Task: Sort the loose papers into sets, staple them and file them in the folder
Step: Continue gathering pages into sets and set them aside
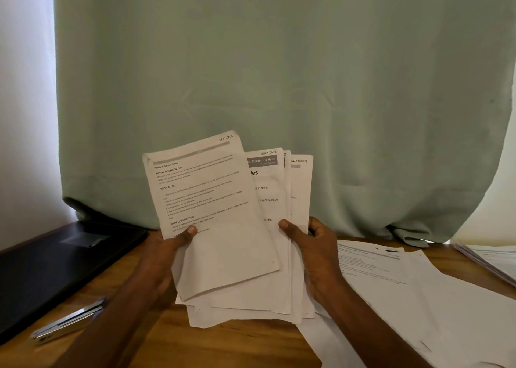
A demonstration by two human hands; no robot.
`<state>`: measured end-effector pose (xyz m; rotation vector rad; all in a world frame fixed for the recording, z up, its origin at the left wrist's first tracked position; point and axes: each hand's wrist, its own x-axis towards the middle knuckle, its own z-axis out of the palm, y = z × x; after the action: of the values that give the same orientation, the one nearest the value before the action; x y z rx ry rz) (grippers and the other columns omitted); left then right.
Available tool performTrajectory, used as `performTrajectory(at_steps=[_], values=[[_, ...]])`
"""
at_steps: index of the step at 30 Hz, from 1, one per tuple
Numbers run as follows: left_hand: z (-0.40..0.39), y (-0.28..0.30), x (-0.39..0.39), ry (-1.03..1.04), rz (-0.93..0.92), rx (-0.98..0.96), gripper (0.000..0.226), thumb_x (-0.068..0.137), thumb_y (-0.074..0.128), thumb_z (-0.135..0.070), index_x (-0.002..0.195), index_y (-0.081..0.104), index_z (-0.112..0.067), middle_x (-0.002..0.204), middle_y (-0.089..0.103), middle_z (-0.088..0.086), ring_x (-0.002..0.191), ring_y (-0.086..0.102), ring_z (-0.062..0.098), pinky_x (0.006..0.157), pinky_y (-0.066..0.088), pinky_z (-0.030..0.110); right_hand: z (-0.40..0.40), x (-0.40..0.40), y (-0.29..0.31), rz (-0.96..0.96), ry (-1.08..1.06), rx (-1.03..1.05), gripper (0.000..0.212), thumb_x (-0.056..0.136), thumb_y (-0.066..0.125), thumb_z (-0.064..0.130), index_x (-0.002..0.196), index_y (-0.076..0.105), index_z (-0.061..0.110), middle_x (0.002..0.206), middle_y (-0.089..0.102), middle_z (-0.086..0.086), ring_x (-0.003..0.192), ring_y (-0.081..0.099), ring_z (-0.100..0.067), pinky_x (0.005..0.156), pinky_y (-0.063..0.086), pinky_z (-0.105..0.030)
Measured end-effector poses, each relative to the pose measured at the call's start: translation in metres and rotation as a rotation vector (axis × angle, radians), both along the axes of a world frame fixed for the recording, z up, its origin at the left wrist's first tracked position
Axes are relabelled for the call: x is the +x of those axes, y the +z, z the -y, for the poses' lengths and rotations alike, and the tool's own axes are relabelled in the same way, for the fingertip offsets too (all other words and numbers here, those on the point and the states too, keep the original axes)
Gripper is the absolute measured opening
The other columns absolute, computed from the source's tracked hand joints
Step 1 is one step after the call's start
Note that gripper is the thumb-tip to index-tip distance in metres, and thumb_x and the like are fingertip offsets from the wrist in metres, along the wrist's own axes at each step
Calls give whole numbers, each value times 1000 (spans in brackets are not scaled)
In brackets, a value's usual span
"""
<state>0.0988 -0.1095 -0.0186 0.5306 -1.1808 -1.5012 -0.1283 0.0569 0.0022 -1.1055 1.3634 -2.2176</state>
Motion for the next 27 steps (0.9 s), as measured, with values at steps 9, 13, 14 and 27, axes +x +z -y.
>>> performTrajectory(at_steps=[9, 13, 14, 27], values=[[8, -1, 3, 115, 29, 61, 30, 78, 84, -18, 105, 73, -26, 96, 80, -5, 109, 69, 33, 96, 54, 53, 1, -2, -4, 61, -30, 23, 20, 83, 82, 24, 100, 79, 13, 95, 80, -2, 92, 76, -21, 92, 59, -38], [6, 0, 5, 10, 34, 27, 48, 73, 85, -20, 120, 73, -20, 116, 77, 5, 117, 67, 36, 103, 50, 59, 1, -2, -4, 114, -4, 7, 19, 82, 83, 23, 97, 80, 13, 94, 80, -3, 92, 76, -24, 83, 61, -31], [6, 0, 5, -24, 47, 6, 53, 73, 86, -19, 124, 72, -19, 120, 76, 6, 118, 67, 35, 104, 49, 58, 1, -2, -4, 125, -2, 8, 19, 81, 83, 24, 97, 81, 14, 93, 80, -3, 91, 76, -24, 79, 61, -28], [26, 0, 25, 304, -10, 169, 18, 84, 85, -17, 92, 73, -28, 97, 76, -5, 98, 68, 23, 91, 53, 43, 5, 14, -26, -295, -85, 466, 20, 87, 78, 11, 107, 79, 17, 102, 75, 6, 95, 69, -14, 80, 55, -23]])
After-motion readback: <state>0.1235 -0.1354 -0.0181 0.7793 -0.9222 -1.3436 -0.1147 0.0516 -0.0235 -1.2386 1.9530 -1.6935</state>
